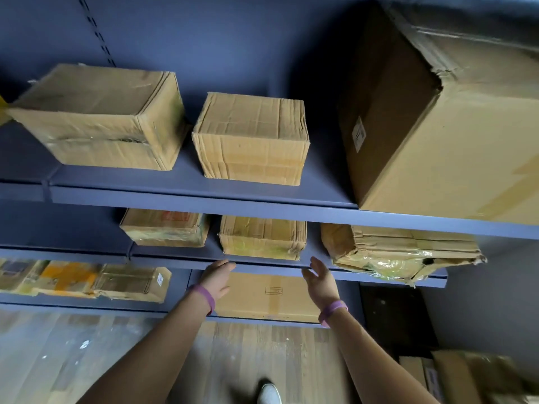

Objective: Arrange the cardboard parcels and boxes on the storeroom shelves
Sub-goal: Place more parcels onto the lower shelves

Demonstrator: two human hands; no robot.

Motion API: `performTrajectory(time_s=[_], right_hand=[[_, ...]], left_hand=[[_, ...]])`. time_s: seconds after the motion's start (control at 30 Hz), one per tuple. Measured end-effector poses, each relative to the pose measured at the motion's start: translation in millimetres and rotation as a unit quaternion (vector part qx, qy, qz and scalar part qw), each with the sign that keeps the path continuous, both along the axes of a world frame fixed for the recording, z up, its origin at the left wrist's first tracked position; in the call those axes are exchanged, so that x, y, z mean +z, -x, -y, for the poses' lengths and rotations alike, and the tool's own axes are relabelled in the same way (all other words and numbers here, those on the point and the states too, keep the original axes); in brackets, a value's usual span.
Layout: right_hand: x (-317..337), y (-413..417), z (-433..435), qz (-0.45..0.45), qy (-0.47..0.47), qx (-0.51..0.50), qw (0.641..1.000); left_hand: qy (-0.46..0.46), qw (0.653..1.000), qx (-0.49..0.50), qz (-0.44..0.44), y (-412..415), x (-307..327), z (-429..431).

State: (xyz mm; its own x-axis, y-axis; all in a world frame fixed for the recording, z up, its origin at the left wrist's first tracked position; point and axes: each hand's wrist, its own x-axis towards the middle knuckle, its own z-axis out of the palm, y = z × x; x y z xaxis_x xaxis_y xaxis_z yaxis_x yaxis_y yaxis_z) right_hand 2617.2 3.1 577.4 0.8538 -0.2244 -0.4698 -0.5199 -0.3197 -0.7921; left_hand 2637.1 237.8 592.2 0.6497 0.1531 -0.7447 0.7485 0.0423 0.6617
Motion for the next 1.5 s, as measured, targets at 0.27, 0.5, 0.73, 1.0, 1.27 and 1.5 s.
performTrajectory(time_s=[0.27,0.5,0.73,1.0,1.27,1.5], right_hand=[[27,60,-6,0.032,-0.005,-0.093,0.995],[62,105,-28,0.078,-0.040,-0.143,0.986],[90,134,-7,0.120,-0.011,-0.160,0.980],[87,130,53,0.116,-0.041,-0.172,0.977],[65,99,164,0.089,-0.028,-0.119,0.989],[34,77,262,0.037,0.012,-0.105,0.994]], left_hand=[[0.056,0.991,-0.117,0.033,46,41,18],[0.082,0.977,-0.180,0.083,79,74,29],[0.078,0.967,-0.210,0.119,94,91,43],[0.078,0.964,-0.217,0.131,95,92,100],[0.067,0.979,-0.151,0.121,74,86,198],[0.033,0.992,-0.070,0.098,48,61,256]])
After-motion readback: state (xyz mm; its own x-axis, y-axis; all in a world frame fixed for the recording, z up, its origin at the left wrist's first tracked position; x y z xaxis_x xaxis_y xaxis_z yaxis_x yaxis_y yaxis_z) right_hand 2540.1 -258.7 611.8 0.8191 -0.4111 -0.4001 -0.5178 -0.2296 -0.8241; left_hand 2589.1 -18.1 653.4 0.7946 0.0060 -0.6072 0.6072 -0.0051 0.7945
